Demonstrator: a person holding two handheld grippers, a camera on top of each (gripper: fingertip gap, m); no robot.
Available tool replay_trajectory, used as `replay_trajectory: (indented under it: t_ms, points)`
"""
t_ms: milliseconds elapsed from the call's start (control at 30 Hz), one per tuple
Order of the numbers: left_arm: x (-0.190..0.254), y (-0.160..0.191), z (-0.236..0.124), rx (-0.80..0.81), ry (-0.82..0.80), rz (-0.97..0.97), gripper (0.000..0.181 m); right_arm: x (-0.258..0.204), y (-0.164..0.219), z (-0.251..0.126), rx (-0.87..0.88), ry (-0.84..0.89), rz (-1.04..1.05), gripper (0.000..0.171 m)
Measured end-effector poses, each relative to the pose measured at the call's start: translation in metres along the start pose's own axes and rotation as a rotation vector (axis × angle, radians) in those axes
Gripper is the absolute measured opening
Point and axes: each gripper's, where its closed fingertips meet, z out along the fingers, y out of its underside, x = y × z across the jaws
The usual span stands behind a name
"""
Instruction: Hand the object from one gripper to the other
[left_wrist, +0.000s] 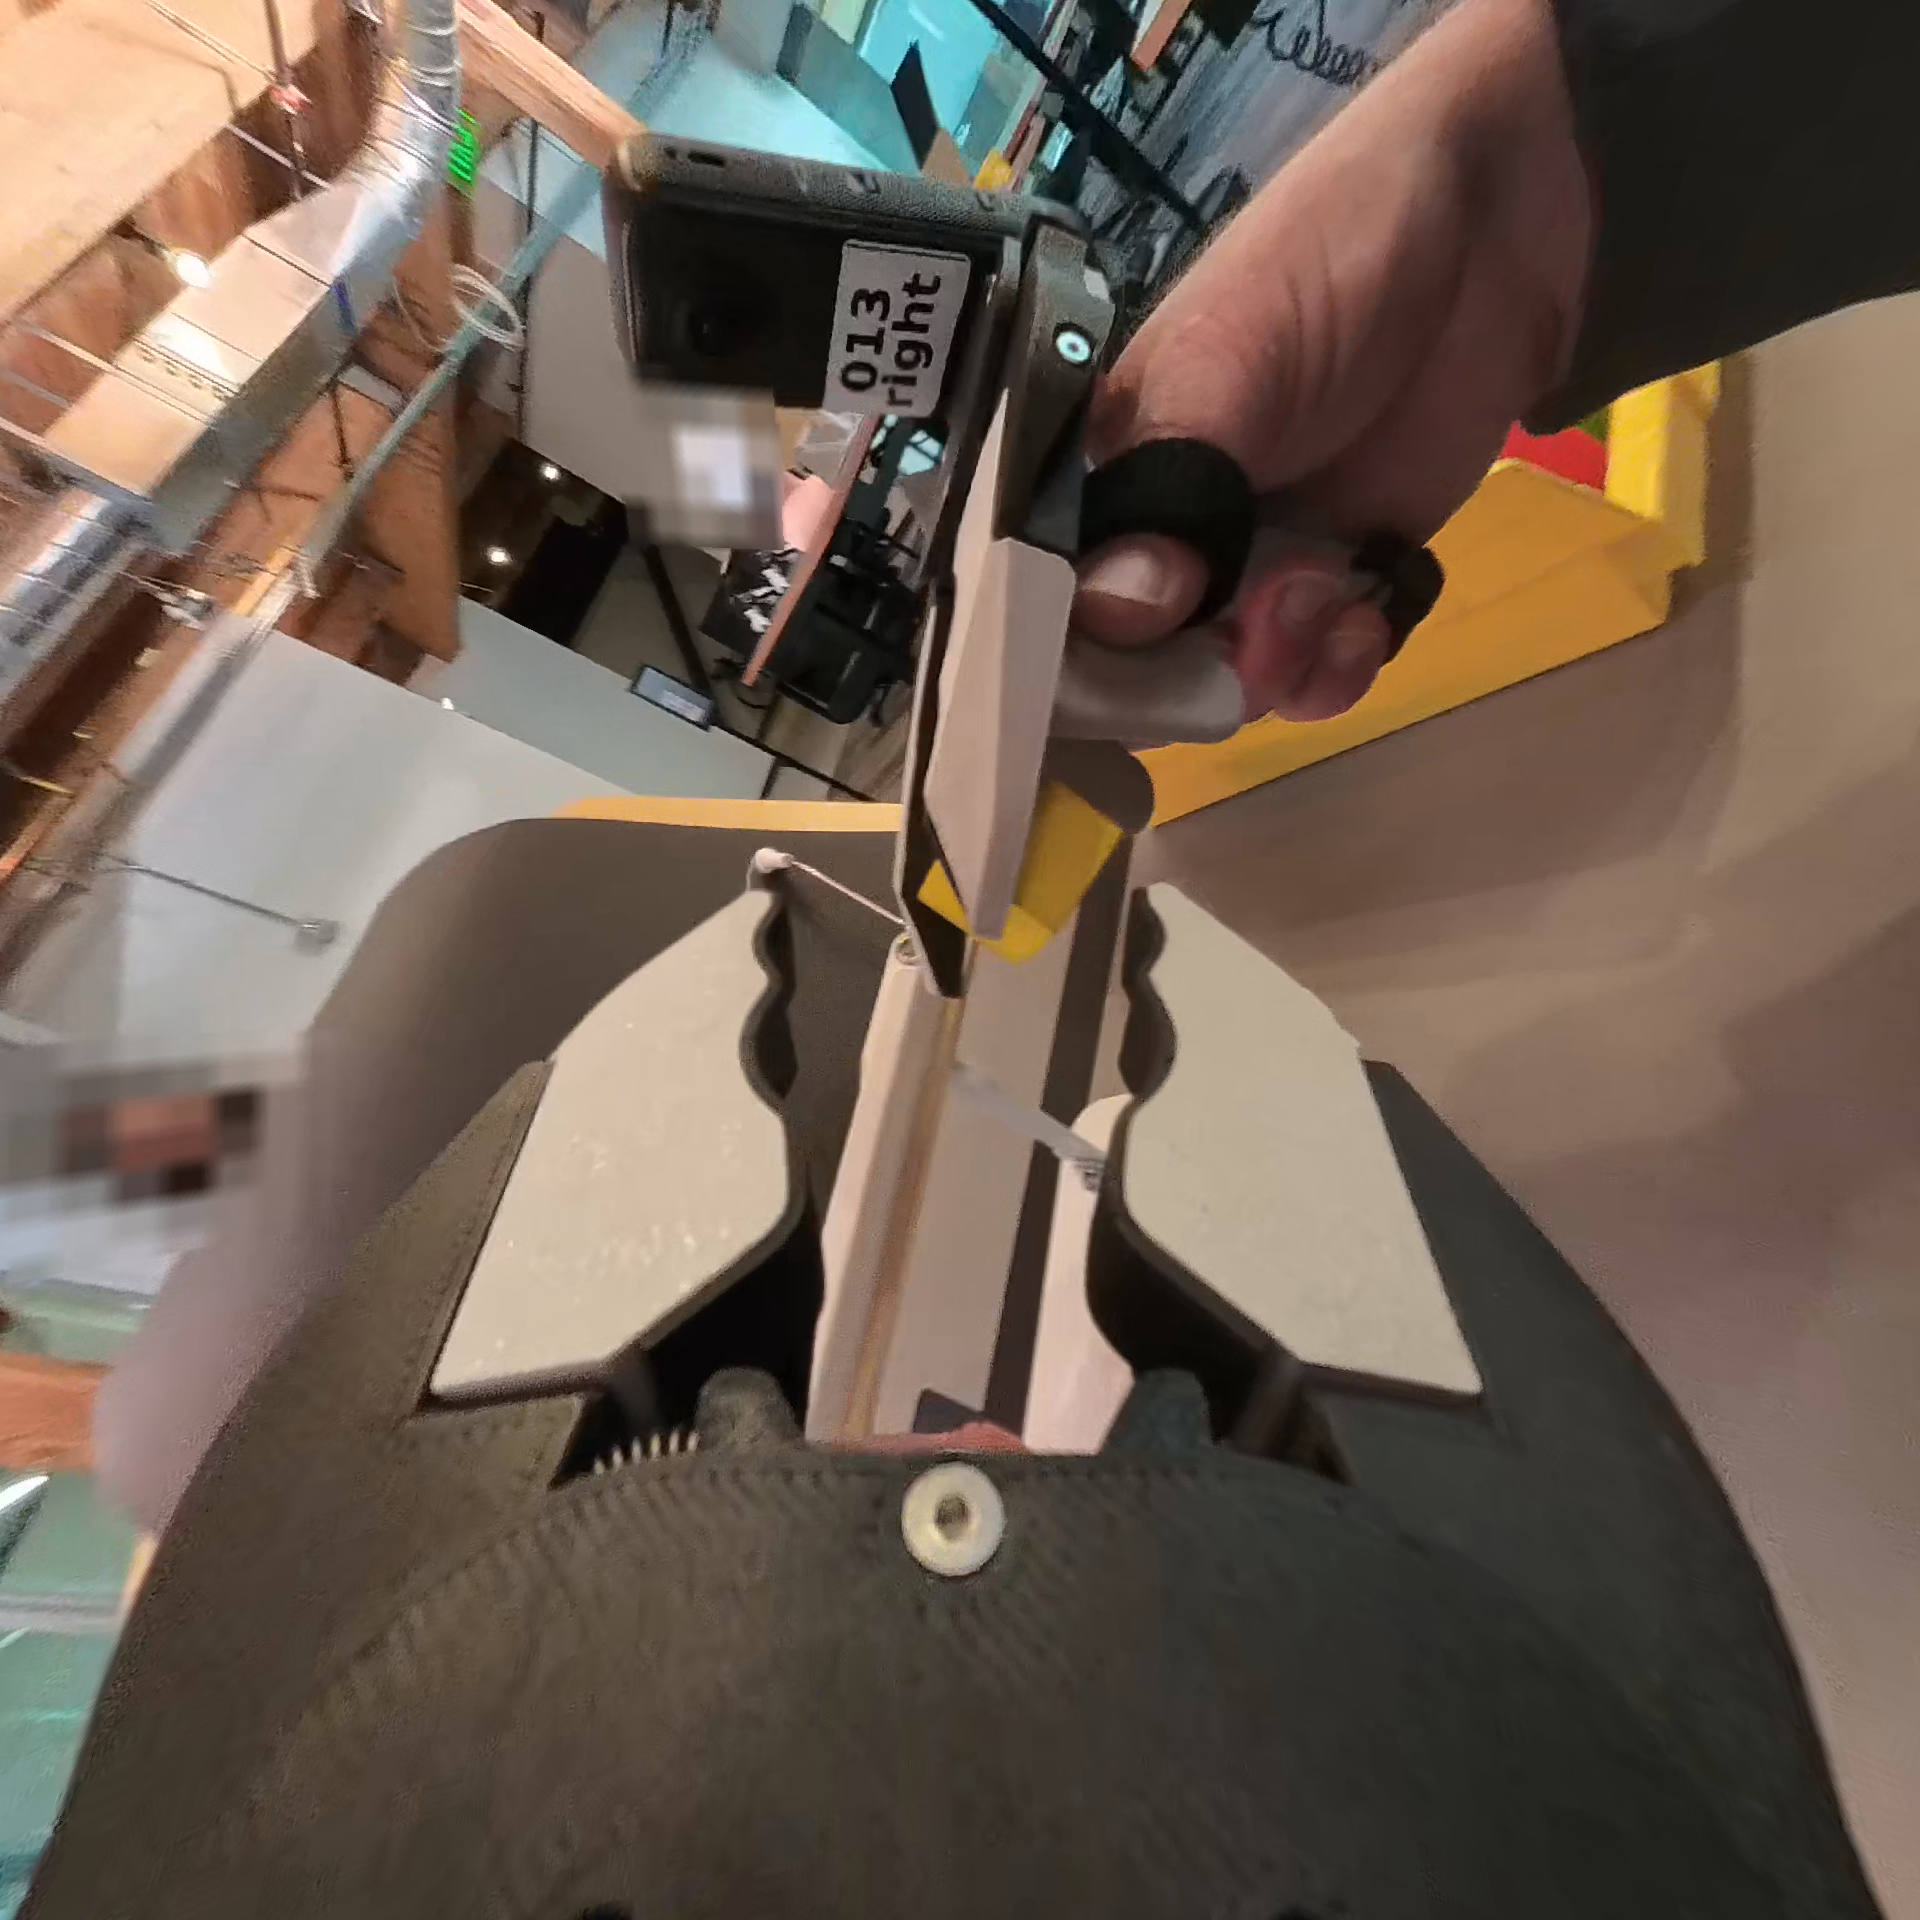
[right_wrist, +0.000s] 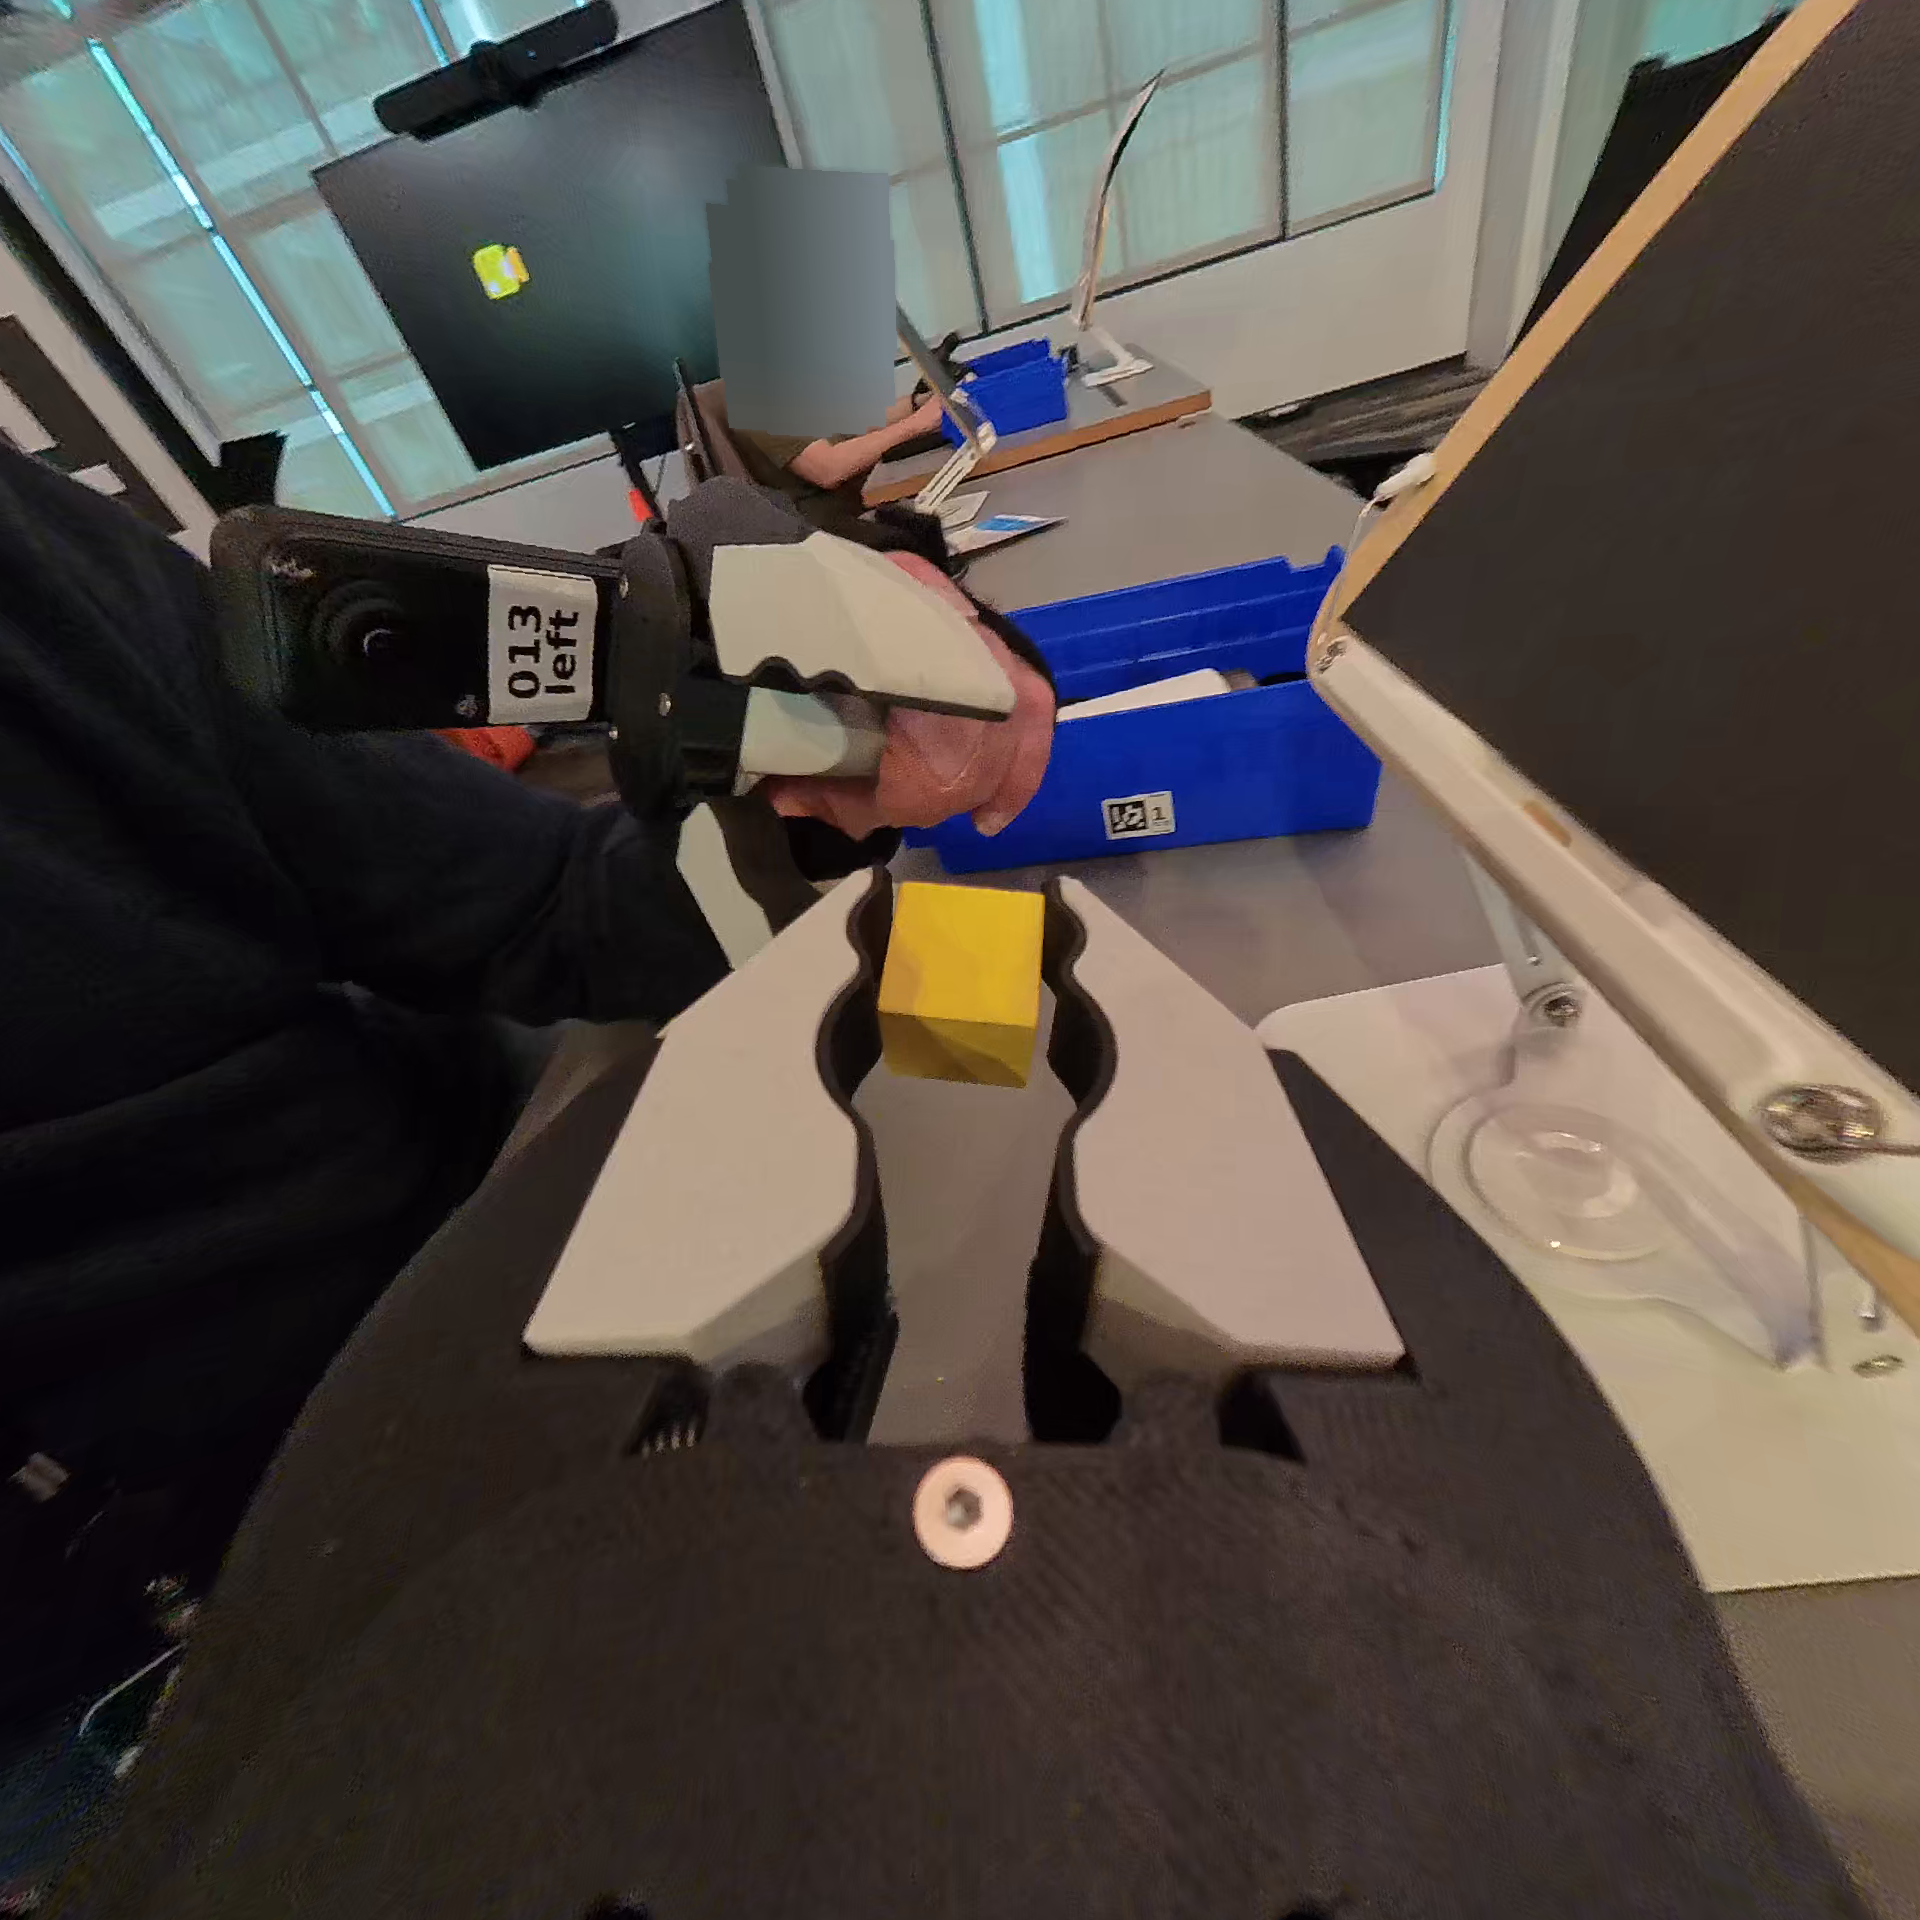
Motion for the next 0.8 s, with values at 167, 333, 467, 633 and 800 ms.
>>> replay_trajectory:
  t_ms: [167, 333, 467, 633, 800]
  points:
    - [0.019, 0.002, 0.007, -0.044, 0.054, 0.097, 0.051, -0.011, 0.012, 0.015, -0.067, -0.061, 0.029, 0.026]
    - [0.022, 0.004, 0.009, -0.056, 0.061, 0.086, 0.03, -0.008, 0.009, 0.018, -0.044, -0.053, 0.045, 0.026]
    - [0.008, 0.001, 0.007, -0.036, -0.016, 0.057, 0.03, 0.002, -0.001, 0.008, 0.025, -0.012, 0.068, 0.046]
    - [-0.009, -0.003, 0.004, 0.019, -0.125, -0.005, 0.03, 0.006, -0.009, -0.001, 0.084, -0.006, 0.084, 0.059]
    - [-0.017, -0.015, 0.001, 0.141, -0.168, -0.144, 0.03, -0.008, -0.015, 0.006, 0.126, -0.099, 0.093, 0.065]
